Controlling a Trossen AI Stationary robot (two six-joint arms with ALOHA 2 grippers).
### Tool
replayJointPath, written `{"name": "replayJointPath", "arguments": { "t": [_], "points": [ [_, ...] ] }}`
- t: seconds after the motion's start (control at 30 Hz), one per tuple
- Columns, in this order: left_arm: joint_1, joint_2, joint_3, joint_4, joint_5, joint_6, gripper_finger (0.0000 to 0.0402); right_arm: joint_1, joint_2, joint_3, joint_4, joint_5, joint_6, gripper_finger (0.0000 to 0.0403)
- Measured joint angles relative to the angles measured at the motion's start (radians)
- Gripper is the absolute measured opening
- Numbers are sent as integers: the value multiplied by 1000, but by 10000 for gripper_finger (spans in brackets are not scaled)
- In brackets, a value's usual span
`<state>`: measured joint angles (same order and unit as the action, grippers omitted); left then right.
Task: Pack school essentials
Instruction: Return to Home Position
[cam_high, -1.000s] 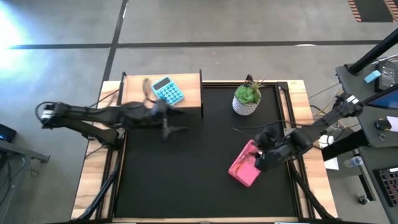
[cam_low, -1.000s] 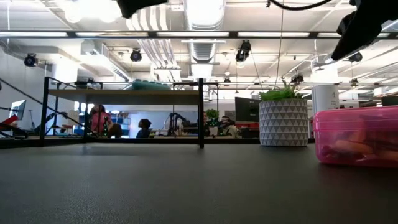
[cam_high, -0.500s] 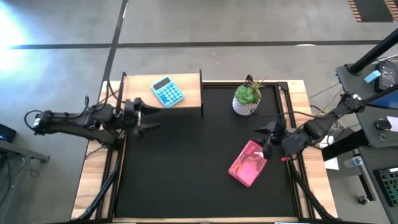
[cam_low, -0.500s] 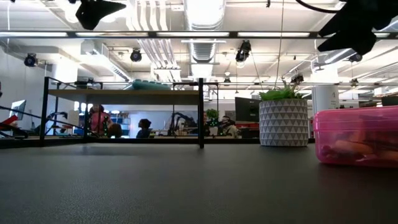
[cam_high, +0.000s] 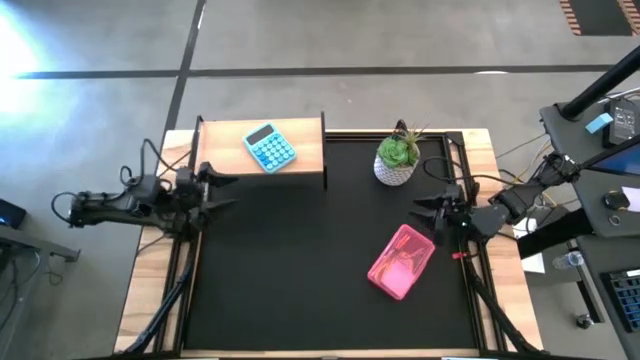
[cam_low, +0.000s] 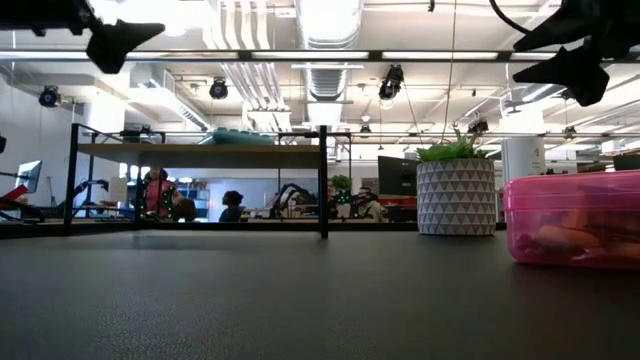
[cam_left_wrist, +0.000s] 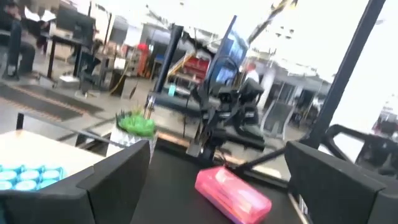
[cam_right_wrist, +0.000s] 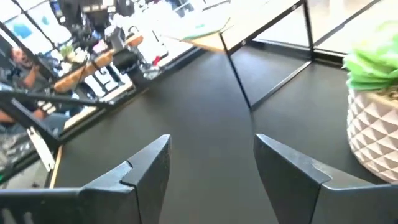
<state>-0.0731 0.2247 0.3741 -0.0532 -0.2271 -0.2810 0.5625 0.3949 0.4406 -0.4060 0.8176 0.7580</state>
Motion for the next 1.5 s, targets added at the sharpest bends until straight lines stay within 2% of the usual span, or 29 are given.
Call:
{"name": "replayJointPath", "arguments": {
  "t": [0.3, 0.57, 0.67, 0.9, 1.1, 1.5],
  "points": [
    [0, -206, -148, 3, 0, -28, 357, 0, -39, -24, 3, 25, 1, 219],
    [0, -168, -224, 59, 1, -55, 357, 0, -36, -37, 51, 25, 0, 219],
    [0, -164, -256, 141, 1, -53, 357, 0, -32, -53, 78, 25, 1, 219],
    [0, -170, -334, 233, 1, -54, 357, 0, -27, -180, 299, 40, -12, 219],
    [0, -178, -346, 236, 1, -53, 357, 0, -27, -268, 403, 37, -11, 219],
    [0, -151, -348, 229, 1, -45, 357, 0, -27, -386, 580, -72, -25, 219]
  ]
}}
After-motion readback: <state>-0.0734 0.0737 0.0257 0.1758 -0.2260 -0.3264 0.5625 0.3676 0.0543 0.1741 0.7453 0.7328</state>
